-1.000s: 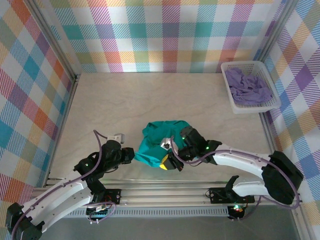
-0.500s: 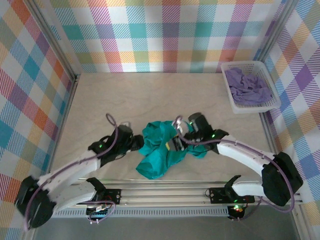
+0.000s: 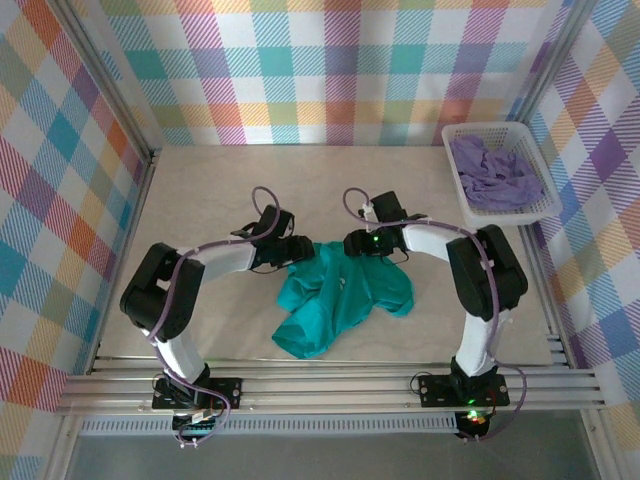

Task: Fold the inside-out t-shirt

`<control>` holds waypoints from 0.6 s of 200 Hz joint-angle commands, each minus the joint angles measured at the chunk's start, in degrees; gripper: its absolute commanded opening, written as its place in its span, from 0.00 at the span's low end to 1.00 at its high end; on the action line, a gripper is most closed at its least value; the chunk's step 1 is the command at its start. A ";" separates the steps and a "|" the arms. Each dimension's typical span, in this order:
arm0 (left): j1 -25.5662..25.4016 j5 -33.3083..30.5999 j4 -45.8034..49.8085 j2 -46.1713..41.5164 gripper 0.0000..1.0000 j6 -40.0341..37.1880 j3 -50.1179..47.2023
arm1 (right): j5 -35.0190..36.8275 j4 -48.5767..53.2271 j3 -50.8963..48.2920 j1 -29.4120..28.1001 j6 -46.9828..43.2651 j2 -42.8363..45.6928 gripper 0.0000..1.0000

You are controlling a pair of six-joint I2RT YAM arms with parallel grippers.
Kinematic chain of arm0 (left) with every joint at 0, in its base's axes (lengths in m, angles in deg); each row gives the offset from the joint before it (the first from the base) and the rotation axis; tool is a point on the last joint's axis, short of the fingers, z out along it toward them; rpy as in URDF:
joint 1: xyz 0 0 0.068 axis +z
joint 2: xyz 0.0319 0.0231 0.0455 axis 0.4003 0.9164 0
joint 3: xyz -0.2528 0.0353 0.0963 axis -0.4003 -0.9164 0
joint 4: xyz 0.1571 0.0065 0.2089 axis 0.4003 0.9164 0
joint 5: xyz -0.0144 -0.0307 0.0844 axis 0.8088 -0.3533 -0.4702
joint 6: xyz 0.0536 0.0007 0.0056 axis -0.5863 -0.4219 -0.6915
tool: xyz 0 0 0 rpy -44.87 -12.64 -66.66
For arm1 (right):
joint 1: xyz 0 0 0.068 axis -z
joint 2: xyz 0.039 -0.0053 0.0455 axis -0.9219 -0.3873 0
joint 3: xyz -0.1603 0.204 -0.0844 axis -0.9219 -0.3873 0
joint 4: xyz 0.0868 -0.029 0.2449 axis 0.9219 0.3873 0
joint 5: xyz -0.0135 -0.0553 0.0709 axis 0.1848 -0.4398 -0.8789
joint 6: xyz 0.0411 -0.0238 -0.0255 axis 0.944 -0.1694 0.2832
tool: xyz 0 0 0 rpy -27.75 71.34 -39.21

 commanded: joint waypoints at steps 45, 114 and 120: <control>5.37 4.48 -9.48 -12.02 0.00 -2.15 -0.75 | -6.03 -1.51 6.09 5.20 -3.88 10.60 0.00; 5.47 4.44 -9.54 -40.56 0.02 -13.46 -0.81 | 3.07 -7.10 -3.27 9.61 -6.70 39.14 0.00; 5.16 5.30 -9.43 -42.02 0.05 -13.60 -2.90 | 4.54 -6.63 -5.80 9.61 -5.91 40.83 0.02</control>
